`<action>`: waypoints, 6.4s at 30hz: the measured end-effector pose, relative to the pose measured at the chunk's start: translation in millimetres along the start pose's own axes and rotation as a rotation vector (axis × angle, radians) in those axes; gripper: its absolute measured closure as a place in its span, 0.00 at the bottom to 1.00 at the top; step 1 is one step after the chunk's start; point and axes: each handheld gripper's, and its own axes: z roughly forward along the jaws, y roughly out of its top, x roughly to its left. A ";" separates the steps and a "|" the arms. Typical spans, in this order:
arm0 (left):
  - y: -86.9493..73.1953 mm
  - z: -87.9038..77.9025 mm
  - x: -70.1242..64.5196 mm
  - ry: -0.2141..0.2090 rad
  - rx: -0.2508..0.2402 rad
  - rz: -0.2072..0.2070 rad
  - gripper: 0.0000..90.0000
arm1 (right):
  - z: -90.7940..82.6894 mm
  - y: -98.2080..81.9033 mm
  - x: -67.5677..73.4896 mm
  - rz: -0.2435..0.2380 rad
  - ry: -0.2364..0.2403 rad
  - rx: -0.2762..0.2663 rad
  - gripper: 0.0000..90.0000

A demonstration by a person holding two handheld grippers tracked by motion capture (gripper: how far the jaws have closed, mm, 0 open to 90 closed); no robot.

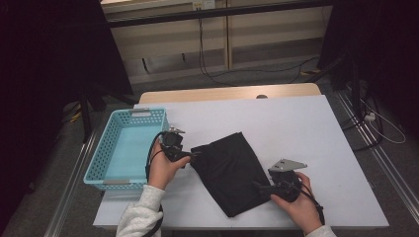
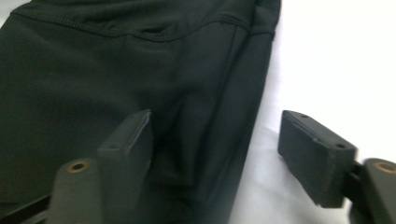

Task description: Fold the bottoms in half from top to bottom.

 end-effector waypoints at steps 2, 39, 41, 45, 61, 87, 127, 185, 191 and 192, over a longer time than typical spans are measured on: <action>-0.3 0.2 0.0 -0.001 -0.002 -0.001 0.21 | -1.9 -2.1 0.9 0.008 -0.006 -0.005 0.37; 2.5 4.0 -9.2 -0.063 -0.026 -0.010 0.21 | 0.2 -4.0 17.5 0.064 0.089 -0.015 0.86; 2.7 4.3 -9.4 -0.065 -0.030 -0.013 0.20 | 0.9 -3.2 18.1 0.059 0.096 -0.013 0.86; 2.5 5.3 -9.1 -0.066 -0.033 -0.018 0.20 | 0.9 -3.0 17.2 0.055 0.107 -0.018 0.88; 1.4 11.0 -6.5 -0.083 -0.041 -0.040 0.25 | -12.9 0.3 -5.6 0.096 0.096 -0.032 0.90; -8.5 36.3 -12.5 -0.021 0.029 -0.004 0.19 | -8.6 -1.2 0.8 0.049 0.106 -0.006 0.89; 23.3 24.4 -11.9 -0.133 0.280 -0.098 0.88 | -10.7 -0.2 3.6 0.049 0.119 -0.011 0.90; 101.0 -19.5 -30.2 -0.039 0.604 0.038 0.90 | -21.9 16.3 12.2 0.002 0.075 -0.155 0.91; 112.8 -30.0 -33.8 -0.029 0.597 0.045 0.91 | -23.3 18.4 11.7 0.010 0.077 -0.174 0.91; 114.5 -31.9 -34.2 -0.025 0.597 0.049 0.91 | -23.1 18.7 11.9 0.010 0.080 -0.174 0.91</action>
